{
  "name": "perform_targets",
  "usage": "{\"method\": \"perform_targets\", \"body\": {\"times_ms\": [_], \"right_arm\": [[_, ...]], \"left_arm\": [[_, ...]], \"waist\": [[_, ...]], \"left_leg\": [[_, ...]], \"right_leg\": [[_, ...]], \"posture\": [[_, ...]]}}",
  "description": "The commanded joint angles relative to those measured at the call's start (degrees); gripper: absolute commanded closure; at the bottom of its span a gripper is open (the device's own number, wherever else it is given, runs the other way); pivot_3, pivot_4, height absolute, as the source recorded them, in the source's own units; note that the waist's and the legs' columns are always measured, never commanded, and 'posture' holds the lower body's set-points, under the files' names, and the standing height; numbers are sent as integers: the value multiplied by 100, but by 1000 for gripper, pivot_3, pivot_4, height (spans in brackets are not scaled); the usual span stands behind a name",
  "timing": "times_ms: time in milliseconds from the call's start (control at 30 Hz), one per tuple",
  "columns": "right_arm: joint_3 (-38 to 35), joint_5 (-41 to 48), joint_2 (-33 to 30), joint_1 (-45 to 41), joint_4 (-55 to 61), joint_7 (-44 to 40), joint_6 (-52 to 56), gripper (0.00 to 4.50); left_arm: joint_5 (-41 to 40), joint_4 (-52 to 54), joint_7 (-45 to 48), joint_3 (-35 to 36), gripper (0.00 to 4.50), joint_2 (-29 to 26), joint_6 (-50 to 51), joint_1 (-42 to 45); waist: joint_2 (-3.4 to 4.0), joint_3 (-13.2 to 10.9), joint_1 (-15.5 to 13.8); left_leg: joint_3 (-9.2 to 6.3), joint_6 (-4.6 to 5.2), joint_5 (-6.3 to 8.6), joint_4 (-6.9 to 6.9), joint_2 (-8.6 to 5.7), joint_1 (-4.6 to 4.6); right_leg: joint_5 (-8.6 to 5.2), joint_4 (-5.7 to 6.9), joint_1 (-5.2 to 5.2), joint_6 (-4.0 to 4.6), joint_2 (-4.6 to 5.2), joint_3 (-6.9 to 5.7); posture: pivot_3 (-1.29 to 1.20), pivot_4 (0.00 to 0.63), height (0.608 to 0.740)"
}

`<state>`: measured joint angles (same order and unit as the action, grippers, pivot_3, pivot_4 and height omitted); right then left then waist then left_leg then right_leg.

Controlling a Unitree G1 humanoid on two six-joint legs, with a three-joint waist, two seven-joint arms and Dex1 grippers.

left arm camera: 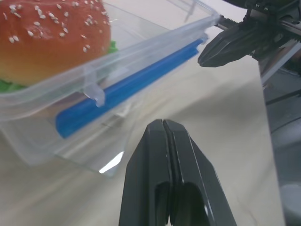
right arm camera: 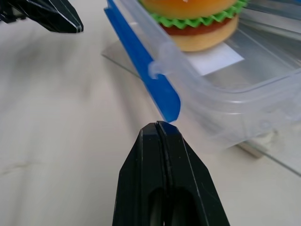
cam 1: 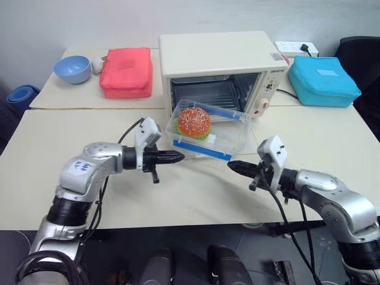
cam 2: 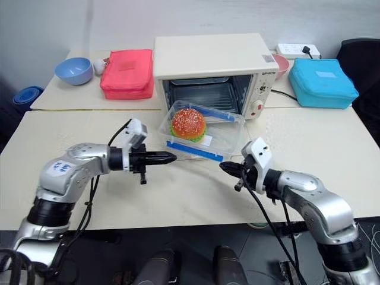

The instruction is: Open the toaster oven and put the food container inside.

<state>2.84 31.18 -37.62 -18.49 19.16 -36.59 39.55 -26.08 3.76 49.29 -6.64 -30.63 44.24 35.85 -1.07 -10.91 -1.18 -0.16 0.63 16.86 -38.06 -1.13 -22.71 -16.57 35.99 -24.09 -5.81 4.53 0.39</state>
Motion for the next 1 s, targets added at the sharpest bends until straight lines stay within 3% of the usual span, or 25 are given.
{"method": "perform_targets", "body": {"times_ms": [33,233,600,833,933,1000], "right_arm": [[44,-540,170,-467,-471,166,-470,4486],[110,-1216,770,-1571,-1823,431,-1064,4486],[74,-1723,1708,-2801,-3462,404,-1802,4486],[-116,-1321,1254,-2075,-2127,-204,-1158,4486],[-373,-919,889,-1484,-1162,-370,-595,4486],[-557,-758,652,-1050,-698,-390,-317,4500]], "left_arm": [[130,-168,-298,3,4500,340,-158,259],[459,-697,-1081,153,4500,989,-479,638],[949,-2272,-2114,778,4500,1442,-1579,1595],[112,-565,-1273,963,4500,973,-647,836],[-461,414,-1043,1352,4500,414,-12,374],[-942,917,-814,1762,4120,-33,347,108]], "waist": [[0,0,2],[-2,1,69],[-2,1,131],[-1,1,138],[-1,1,147],[-1,1,154]], "left_leg": [[1,0,0,-1,-1,-2],[43,-18,-17,-10,-3,-17],[46,-24,-24,-8,-3,-34],[44,-8,-5,-11,-16,-52],[47,-9,-4,-11,-11,-60],[48,-17,-6,-9,-2,-59]], "right_leg": [[1,0,-1,-1,-1,0],[5,30,-40,-9,-6,-5],[6,68,-68,-11,-6,-8],[7,60,-77,-13,5,-4],[7,57,-89,-12,4,-1],[7,57,-90,-12,0,0]], "posture": [[0,150,740],[0,150,740],[0,150,740],[0,150,740],[0,150,740],[0,150,740]]}}
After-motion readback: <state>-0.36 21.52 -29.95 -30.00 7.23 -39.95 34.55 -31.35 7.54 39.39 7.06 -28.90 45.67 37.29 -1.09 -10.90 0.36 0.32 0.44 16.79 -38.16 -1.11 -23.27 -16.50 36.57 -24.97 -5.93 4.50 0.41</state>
